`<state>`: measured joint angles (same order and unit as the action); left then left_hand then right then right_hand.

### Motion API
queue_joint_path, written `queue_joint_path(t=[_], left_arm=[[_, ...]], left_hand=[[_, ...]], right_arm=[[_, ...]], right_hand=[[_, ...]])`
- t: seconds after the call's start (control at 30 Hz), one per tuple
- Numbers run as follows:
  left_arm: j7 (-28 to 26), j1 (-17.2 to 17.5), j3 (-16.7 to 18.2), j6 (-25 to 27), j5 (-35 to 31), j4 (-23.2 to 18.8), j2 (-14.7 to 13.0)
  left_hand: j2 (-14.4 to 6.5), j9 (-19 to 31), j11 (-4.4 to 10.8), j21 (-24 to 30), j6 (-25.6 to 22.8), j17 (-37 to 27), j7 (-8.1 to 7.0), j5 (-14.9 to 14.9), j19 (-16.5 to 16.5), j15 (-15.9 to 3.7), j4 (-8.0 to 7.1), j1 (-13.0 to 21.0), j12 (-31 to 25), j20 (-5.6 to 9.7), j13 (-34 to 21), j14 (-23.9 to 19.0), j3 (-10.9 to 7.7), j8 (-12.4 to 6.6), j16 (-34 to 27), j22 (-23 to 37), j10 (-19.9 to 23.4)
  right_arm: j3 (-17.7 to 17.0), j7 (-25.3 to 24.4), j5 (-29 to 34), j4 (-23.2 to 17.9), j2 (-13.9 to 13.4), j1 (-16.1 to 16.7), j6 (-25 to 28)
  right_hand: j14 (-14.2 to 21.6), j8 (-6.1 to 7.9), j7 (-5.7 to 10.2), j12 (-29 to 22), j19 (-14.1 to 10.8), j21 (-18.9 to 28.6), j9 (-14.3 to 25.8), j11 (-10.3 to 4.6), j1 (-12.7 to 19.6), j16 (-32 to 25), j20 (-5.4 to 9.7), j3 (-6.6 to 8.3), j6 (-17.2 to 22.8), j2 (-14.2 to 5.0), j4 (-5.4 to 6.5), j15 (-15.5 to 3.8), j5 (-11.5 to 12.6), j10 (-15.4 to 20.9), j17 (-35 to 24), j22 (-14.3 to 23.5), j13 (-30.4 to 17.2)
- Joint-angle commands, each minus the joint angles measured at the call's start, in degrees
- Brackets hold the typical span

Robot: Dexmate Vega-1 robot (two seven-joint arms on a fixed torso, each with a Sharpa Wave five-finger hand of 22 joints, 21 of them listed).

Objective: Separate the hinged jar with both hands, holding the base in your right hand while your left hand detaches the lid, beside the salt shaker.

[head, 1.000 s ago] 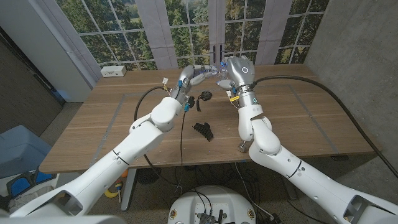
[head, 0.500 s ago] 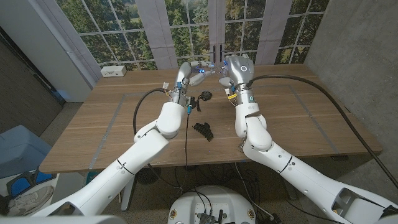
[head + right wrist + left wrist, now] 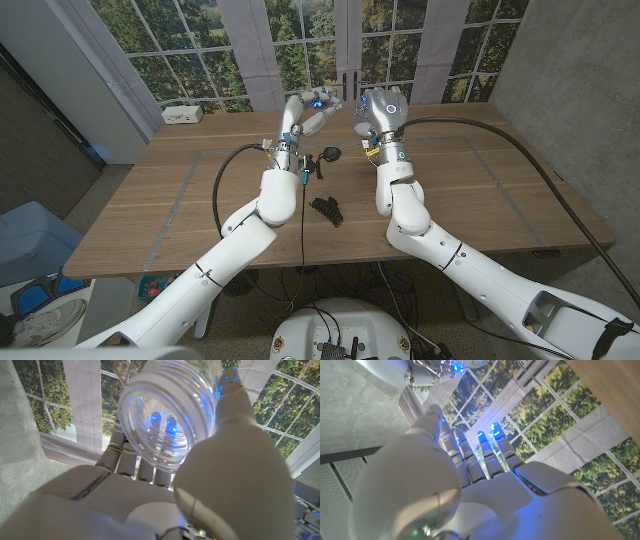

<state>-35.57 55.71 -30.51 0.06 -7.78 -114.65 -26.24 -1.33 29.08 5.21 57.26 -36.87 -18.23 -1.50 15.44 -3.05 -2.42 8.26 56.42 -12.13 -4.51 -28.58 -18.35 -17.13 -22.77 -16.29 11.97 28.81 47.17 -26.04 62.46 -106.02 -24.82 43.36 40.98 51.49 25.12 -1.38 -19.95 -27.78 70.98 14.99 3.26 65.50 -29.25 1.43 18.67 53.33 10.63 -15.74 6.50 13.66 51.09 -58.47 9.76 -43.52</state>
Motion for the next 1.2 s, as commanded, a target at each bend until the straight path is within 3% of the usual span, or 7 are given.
queue_joint_path(t=[0.03, 0.13, 0.47, 0.7, 0.8, 0.97, 1.2], left_arm=[[-2.72, 0.46, -0.18, 1.30, -9.00, 1.34, 0.79], [-1.46, 0.64, 0.02, 2.07, -8.92, 0.76, 0.36], [3.03, -0.52, 1.34, -2.52, -7.49, 2.33, -2.95], [6.66, -1.86, 3.11, -8.48, -3.49, 6.28, -4.68], [9.02, -2.83, 3.86, -14.41, 0.94, 10.06, -4.68], [13.29, -4.20, 4.66, -20.29, 6.01, 14.57, -4.81], [16.44, -5.01, 5.48, -25.14, 10.13, 19.20, -3.84]], left_hand=[[1.64, -2.61, -4.40, -0.67, 21.44, -0.16, 3.23, -1.30, 4.32, 2.06, -0.23, -4.11, 1.81, -1.56, -0.20, 5.55, 2.04, 7.64, 1.91, -0.36, -13.24], [2.33, -5.65, -6.65, -2.14, 30.22, 0.49, 4.21, -2.31, 7.37, 3.63, -0.44, -7.37, 1.97, -2.30, 0.88, 8.77, 3.14, 11.73, 3.20, -0.71, -19.80], [3.26, -9.36, -7.61, -3.54, 34.78, 1.71, 1.31, -3.76, 7.80, 4.06, -1.65, -13.25, 1.98, -1.45, 2.95, 13.18, 4.91, 12.71, 4.59, -1.23, -26.80], [1.81, -13.70, -4.92, -6.31, 34.60, 3.18, -5.17, -4.80, 10.19, 2.56, -4.14, -21.26, 1.27, -2.46, 6.30, 16.05, 6.23, 12.07, 5.02, -1.67, -27.98], [-0.73, -16.50, -2.86, -8.50, 32.13, 4.71, -8.50, -5.21, 12.20, 1.37, -5.46, -25.23, 1.33, -0.52, 9.14, 18.79, 6.02, 11.76, 5.55, -1.88, -28.64], [-7.45, -19.15, 0.15, -12.62, 29.77, 7.24, -11.03, -4.67, 15.20, -0.58, -8.55, -32.50, 1.71, 3.11, 15.12, 24.53, 4.66, 12.38, 6.04, -2.13, -31.16], [-9.59, -19.33, 1.33, -16.34, 33.11, 7.79, -10.97, -3.41, 17.61, -2.42, -13.24, -39.22, 1.93, 5.57, 18.50, 28.84, 2.56, 13.17, 5.99, -2.27, -34.93]], right_arm=[[0.38, -0.35, -1.89, -0.22, -0.71, -0.54, -0.20], [0.56, -0.26, -1.93, -0.42, -0.89, -0.61, -0.16], [1.17, 2.62, -1.70, -1.74, -1.68, -1.06, 0.29], [1.25, 6.48, -2.20, -2.80, -2.35, -1.89, -0.02], [1.26, 8.22, -2.37, -3.21, -2.62, -2.31, -0.12], [1.33, 11.19, -2.47, -3.68, -2.90, -3.17, -0.10], [1.78, 15.90, -1.52, -4.34, -3.47, -4.49, 0.52]], right_hand=[[13.82, 0.16, 4.34, -0.02, 1.58, 0.16, 0.31, -8.82, 11.60, -1.10, 9.47, 6.66, 4.37, -13.28, 6.13, -19.62, 0.19, 9.07, -11.00, 0.25, -0.43], [13.80, 0.18, 4.35, 0.03, 1.61, 0.17, 0.29, -8.79, 11.61, -1.10, 9.46, 6.67, 4.50, -13.27, 6.13, -19.62, 0.13, 9.03, -11.00, 0.25, -0.49], [13.73, 0.10, 4.37, 0.15, 1.69, 0.18, 0.31, -8.88, 11.62, -1.10, 9.46, 6.70, 4.35, -13.27, 6.12, -19.63, -0.02, 9.00, -11.00, 0.25, -0.64], [13.66, 0.00, 4.51, 0.29, 1.74, 0.20, 0.38, -9.02, 11.61, -1.07, 9.44, 6.73, 4.06, -13.32, 6.15, -19.62, -0.10, 8.91, -10.98, 0.25, -0.72], [13.64, -0.03, 4.48, 0.31, 1.78, 0.21, 0.37, -8.94, 11.57, -1.07, 9.45, 6.74, 4.05, -13.35, 6.18, -19.63, -0.13, 8.84, -10.98, 0.25, -0.84], [13.62, -0.07, 4.50, 0.42, 1.82, 0.22, 0.39, -8.98, 11.52, -1.07, 9.43, 6.74, 3.95, -13.38, 6.21, -19.63, -0.16, 8.69, -10.98, 0.25, -0.90], [13.48, -0.03, 4.60, 0.42, 1.93, 0.22, 0.62, -9.14, 11.44, -1.02, 9.44, 6.75, 3.79, -13.38, 6.23, -19.64, -0.20, 8.69, -10.97, 0.25, -1.16]])
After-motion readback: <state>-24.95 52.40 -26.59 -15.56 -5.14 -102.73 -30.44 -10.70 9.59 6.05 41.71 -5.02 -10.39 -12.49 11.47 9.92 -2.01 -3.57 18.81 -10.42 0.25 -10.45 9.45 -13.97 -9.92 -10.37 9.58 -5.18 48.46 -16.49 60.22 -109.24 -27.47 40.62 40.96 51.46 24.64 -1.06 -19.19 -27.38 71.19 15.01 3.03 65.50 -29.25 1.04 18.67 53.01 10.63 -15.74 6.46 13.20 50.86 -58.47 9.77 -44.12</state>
